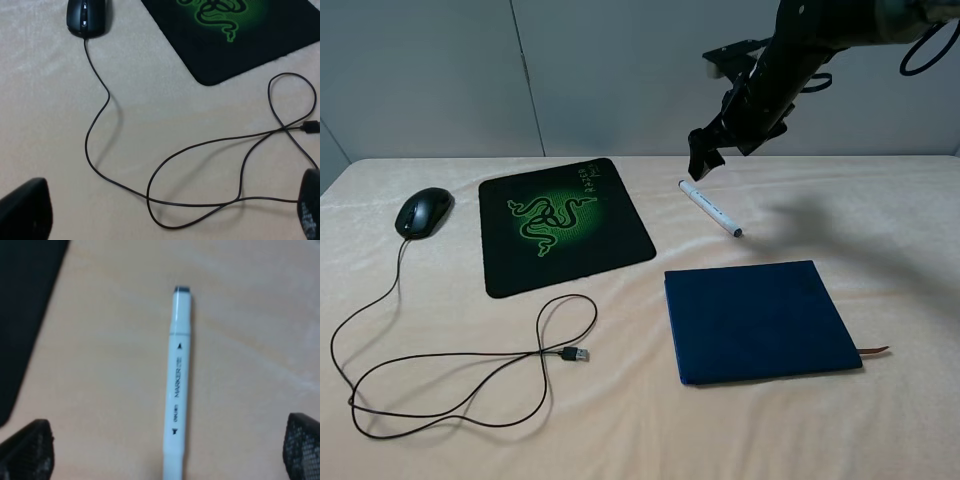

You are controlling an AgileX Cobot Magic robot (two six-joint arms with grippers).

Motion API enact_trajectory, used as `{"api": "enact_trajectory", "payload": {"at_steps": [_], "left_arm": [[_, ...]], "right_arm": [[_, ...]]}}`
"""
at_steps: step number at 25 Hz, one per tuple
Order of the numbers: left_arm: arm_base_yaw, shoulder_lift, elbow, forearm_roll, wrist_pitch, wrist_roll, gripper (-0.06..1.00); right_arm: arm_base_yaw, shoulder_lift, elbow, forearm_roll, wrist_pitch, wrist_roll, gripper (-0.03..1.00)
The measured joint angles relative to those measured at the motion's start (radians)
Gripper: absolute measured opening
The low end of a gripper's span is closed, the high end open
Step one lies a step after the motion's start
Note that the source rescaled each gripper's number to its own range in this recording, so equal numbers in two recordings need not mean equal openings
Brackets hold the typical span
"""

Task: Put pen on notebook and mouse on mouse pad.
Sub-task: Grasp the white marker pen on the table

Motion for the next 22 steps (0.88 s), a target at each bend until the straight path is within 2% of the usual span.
{"api": "enact_trajectory", "payload": {"at_steps": [8,16,22], "left_arm": [[0.000,0.000,0.000,0.000,0.000,-0.003,0.96],[0.000,0.000,0.000,0.000,0.000,-0.004,0.96],[0.000,0.000,0.000,0.000,0.000,-0.004,0.96]], "right_arm": [[0.000,0.088,0.000,0.007,-0.029,0.000,1.00],[0.000,0.143,0.000,0.003,-0.106,-0.001,1.00],[0.000,0.183,0.000,-0.015,-0.111,-0.001,1.00]]}}
